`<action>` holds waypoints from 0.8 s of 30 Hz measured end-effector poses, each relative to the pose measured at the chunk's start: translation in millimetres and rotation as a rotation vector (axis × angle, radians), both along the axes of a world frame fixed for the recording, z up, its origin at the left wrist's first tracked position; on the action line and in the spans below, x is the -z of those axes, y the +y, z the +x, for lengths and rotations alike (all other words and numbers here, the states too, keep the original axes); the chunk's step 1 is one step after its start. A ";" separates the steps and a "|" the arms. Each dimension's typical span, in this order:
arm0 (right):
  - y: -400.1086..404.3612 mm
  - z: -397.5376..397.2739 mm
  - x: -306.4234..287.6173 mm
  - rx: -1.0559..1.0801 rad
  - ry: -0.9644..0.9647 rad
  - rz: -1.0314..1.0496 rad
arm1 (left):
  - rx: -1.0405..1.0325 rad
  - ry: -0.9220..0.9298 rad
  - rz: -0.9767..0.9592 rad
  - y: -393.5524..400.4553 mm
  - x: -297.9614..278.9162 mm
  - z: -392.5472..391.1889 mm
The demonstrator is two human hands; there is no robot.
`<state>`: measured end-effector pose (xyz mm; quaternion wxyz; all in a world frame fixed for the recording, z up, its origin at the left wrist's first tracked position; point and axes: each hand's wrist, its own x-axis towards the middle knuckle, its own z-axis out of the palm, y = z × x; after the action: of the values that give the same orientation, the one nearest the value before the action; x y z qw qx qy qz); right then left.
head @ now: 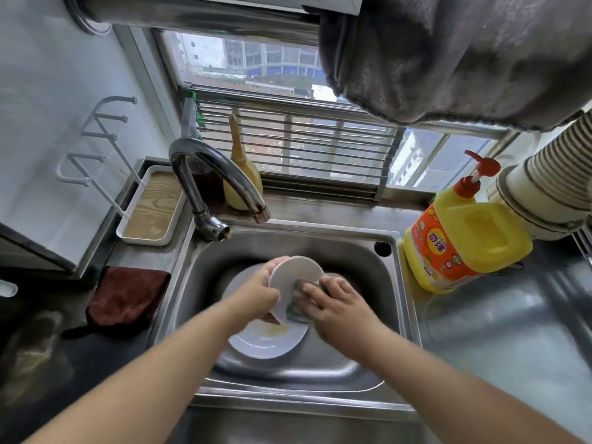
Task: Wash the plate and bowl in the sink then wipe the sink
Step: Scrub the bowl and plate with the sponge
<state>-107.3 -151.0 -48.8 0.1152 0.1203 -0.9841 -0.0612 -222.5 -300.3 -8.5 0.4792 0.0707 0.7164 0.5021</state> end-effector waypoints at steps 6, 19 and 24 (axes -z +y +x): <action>32.0 -35.2 -37.3 -0.439 0.138 0.523 | 0.539 0.042 -0.239 10.2 -36.5 -23.7; -64.5 -0.2 -18.8 0.712 -0.263 -0.468 | -0.294 -0.004 0.113 12.6 25.4 34.1; -23.8 10.0 -11.4 0.219 -0.258 -0.279 | -0.047 -0.014 0.025 -3.0 6.9 -0.2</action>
<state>-97.3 -174.8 -37.4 -0.0035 0.0024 -0.9968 0.0793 -222.7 -303.3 -15.4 0.4716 0.0562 0.7081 0.5225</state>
